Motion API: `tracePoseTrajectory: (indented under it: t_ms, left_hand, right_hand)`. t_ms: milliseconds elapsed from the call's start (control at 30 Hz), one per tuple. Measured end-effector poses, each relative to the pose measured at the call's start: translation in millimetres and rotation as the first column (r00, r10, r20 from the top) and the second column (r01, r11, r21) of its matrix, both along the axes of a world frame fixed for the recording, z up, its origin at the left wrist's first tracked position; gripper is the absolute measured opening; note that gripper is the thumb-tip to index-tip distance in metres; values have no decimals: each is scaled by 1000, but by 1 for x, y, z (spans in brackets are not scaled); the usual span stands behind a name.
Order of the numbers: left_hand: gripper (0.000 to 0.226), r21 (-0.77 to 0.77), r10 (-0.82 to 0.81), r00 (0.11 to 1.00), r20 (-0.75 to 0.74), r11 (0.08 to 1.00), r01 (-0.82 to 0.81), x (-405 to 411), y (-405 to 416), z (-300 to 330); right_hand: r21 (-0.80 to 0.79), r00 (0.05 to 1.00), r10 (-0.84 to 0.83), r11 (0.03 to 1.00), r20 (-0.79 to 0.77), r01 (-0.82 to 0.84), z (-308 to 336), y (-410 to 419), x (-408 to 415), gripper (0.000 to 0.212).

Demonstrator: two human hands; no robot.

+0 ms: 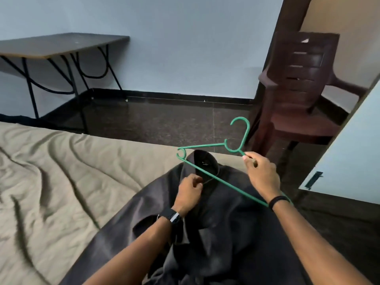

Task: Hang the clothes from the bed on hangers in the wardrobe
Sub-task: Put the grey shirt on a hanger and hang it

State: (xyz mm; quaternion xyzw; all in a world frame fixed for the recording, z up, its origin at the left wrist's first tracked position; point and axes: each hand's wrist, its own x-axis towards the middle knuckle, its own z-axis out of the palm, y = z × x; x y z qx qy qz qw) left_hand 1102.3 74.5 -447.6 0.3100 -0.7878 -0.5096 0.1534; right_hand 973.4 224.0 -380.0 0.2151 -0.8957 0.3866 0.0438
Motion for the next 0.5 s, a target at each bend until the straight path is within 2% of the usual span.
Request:
tracePoseTrajectory:
  t_ms: [67, 133, 367, 500]
  left_hand:
    - [26, -286, 57, 996, 73, 958, -34, -9, -16, -4]
    - [33, -420, 89, 986, 140, 907, -22, -17, -30, -5]
    - [58, -419, -118, 945, 305, 875, 244, -35, -60, -4]
    - [69, -474, -174, 944, 280, 830, 293, -43, -65, 0]
  right_hand:
    - [58, 999, -32, 998, -44, 35, 4, 18, -15, 30]
    - [77, 997, -22, 997, -72, 27, 8, 34, -29, 30]
    - [148, 985, -16, 988, -174, 43, 12, 57, -55, 26]
    - [117, 970, -19, 992, -241, 49, 11, 59, -62, 24]
